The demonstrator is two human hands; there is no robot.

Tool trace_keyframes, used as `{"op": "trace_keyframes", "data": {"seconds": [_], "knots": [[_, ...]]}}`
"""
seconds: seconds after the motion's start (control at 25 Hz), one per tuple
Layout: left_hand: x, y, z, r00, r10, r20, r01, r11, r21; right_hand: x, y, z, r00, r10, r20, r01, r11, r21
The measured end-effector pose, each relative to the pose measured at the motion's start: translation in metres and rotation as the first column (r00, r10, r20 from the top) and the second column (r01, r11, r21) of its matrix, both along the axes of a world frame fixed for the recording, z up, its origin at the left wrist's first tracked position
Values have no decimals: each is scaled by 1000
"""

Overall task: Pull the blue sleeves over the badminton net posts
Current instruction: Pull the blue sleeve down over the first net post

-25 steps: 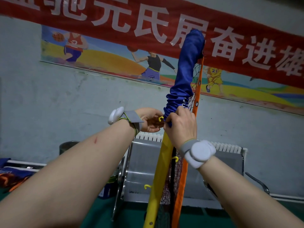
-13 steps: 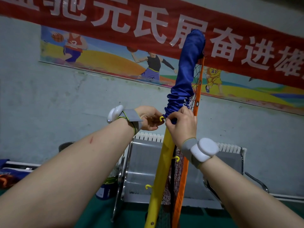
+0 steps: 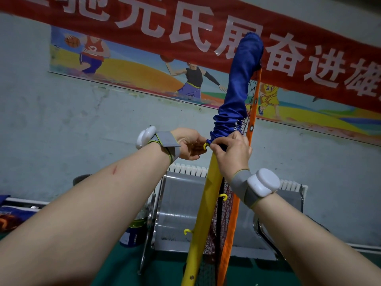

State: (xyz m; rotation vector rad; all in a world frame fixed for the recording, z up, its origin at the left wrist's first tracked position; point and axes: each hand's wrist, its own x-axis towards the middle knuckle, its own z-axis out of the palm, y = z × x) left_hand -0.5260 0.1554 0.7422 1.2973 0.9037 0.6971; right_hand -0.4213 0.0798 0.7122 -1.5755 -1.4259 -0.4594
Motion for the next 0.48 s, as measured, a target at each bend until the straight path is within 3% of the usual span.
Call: {"op": "trace_keyframes", "data": {"seconds": [0.28, 0.48], "knots": [[-13, 1, -2, 994, 10, -110, -5, 999, 50, -5, 0, -7, 980, -96, 174, 101, 995, -17], [-11, -4, -6, 988, 41, -148, -27, 995, 96, -4, -4, -6, 974, -103, 204, 114, 992, -44]]}}
